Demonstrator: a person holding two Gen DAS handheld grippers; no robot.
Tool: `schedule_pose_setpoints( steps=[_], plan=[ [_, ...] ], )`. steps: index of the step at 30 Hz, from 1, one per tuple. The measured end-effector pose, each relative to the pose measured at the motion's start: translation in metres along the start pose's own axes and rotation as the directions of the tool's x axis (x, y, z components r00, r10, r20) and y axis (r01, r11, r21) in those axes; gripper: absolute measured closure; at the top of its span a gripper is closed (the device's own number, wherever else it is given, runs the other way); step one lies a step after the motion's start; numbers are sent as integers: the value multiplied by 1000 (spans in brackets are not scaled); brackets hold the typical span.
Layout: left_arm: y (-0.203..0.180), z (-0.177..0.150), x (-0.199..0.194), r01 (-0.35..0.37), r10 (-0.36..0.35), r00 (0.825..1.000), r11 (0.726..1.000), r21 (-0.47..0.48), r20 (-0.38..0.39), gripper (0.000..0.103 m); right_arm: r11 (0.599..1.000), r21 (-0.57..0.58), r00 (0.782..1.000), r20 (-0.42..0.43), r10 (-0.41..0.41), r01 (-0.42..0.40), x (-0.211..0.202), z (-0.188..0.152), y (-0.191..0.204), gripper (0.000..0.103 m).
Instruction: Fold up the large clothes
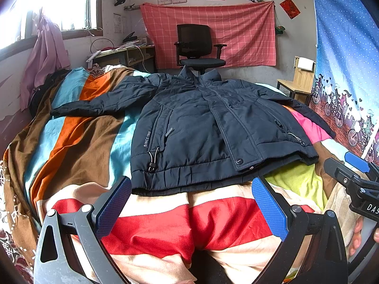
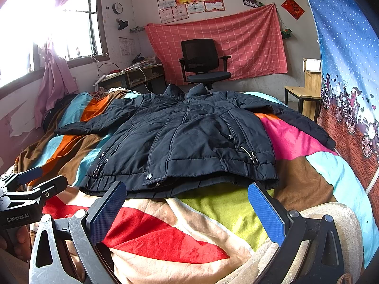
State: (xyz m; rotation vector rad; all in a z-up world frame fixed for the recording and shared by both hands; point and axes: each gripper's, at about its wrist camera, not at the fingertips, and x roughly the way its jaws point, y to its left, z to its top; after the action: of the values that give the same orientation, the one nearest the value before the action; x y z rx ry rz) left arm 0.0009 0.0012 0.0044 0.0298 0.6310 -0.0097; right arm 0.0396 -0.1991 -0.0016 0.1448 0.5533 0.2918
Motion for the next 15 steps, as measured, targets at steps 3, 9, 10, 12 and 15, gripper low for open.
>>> schedule_pose_setpoints(
  steps=[3, 9, 10, 12, 15],
  plan=[
    [0, -1, 0, 0, 0, 1000, 1000, 0, 0, 3, 1000, 0, 1000, 0, 0, 0, 0, 0, 0, 0],
    [0, -1, 0, 0, 0, 1000, 1000, 1, 1, 3, 1000, 0, 1000, 1, 1, -1, 0, 0, 0, 0],
    [0, -1, 0, 0, 0, 1000, 1000, 1, 1, 3, 1000, 1, 1000, 1, 1, -1, 0, 0, 0, 0],
    [0, 0, 0, 0, 0, 1000, 1000, 1, 1, 3, 1000, 0, 1000, 0, 0, 0, 0, 0, 0, 0],
    [0, 0, 0, 0, 0, 1000, 1000, 1, 1, 3, 1000, 1, 1000, 1, 1, -1, 0, 0, 0, 0]
  ],
)
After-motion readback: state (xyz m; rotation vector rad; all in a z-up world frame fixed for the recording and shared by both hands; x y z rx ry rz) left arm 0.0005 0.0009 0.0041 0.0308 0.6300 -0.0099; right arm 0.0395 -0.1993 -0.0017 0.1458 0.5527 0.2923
